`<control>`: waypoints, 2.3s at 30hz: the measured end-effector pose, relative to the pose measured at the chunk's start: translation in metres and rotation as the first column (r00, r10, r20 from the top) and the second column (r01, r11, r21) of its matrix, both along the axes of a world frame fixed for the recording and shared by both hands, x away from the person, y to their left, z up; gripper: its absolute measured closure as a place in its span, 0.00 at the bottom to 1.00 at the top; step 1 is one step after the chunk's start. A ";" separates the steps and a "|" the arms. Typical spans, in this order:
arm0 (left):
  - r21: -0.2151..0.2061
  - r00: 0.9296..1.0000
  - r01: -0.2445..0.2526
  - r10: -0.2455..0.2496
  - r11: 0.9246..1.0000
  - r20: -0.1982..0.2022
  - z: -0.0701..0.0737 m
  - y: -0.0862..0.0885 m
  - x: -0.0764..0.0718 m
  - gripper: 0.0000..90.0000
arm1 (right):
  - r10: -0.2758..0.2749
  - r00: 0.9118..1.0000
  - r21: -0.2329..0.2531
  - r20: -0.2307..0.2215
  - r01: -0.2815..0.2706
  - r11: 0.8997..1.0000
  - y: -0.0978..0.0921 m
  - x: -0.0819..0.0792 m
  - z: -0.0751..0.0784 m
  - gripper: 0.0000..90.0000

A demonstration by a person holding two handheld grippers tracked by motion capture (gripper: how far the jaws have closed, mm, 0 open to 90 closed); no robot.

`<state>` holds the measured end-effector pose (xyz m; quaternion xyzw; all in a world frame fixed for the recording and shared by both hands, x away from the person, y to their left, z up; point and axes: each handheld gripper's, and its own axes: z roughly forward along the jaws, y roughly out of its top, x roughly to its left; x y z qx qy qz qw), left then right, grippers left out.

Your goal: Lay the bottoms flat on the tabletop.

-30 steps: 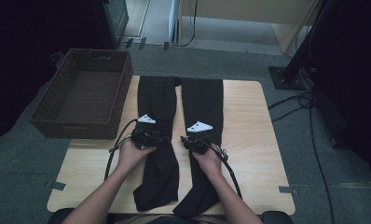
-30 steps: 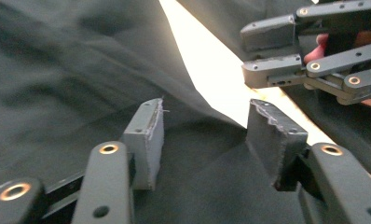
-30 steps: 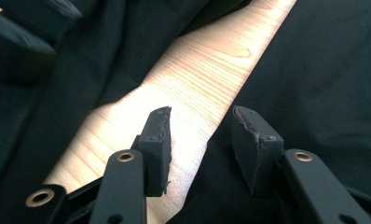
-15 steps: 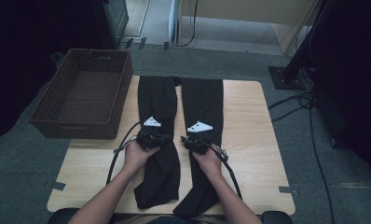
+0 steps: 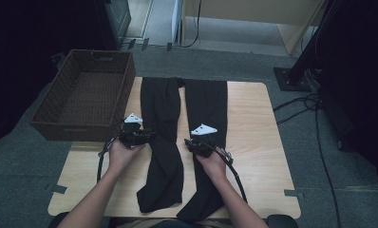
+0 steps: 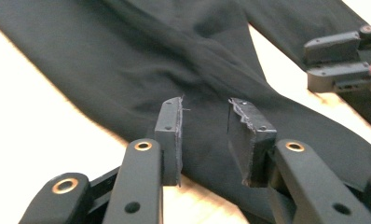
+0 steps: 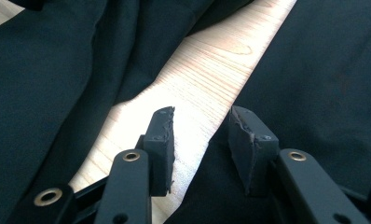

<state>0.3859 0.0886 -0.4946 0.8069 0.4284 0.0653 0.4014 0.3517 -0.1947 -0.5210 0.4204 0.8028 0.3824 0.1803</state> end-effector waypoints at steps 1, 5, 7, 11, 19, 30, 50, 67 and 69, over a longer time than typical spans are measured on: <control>0.008 1.000 -0.004 0.004 1.000 -0.005 -0.001 0.001 0.001 0.70 | 0.003 1.000 -0.002 0.002 -0.003 1.000 0.000 0.000 0.000 0.67; 0.040 1.000 0.018 -0.017 0.999 -0.006 -0.009 -0.002 0.002 0.66 | 0.009 1.000 -0.002 0.002 -0.009 1.000 0.000 0.000 0.000 0.66; 0.052 0.999 0.029 -0.028 0.998 -0.017 -0.012 -0.004 0.003 0.67 | 0.010 1.000 0.000 0.000 -0.010 1.000 0.000 0.000 0.000 0.65; 0.064 0.999 0.039 -0.039 0.997 0.001 -0.015 -0.005 0.001 0.68 | 0.006 1.000 0.021 -0.014 -0.006 1.000 -0.001 0.001 0.001 0.64; 0.080 0.998 0.055 -0.056 0.995 0.017 -0.015 -0.008 -0.004 0.69 | 0.013 1.000 0.013 -0.016 -0.013 1.000 -0.002 0.000 0.002 0.62; 0.079 0.998 0.056 -0.059 0.995 0.031 -0.016 -0.008 -0.008 0.71 | -0.127 0.992 -0.016 0.011 0.128 0.992 -0.037 0.006 0.000 0.54; -0.025 0.998 -0.060 0.059 0.998 -0.037 0.008 -0.032 0.054 0.47 | -0.044 0.999 -0.009 -0.024 0.044 0.999 -0.035 -0.031 0.003 0.98; 0.029 0.998 -0.046 0.047 0.999 -0.035 -0.011 -0.044 0.070 0.99 | 0.002 0.999 -0.036 -0.046 -0.004 0.999 -0.026 -0.084 0.006 0.98; 0.027 1.000 -0.011 0.012 1.000 -0.013 -0.006 -0.044 0.062 0.99 | 0.006 0.999 -0.044 -0.050 -0.008 0.999 -0.029 -0.089 0.007 0.98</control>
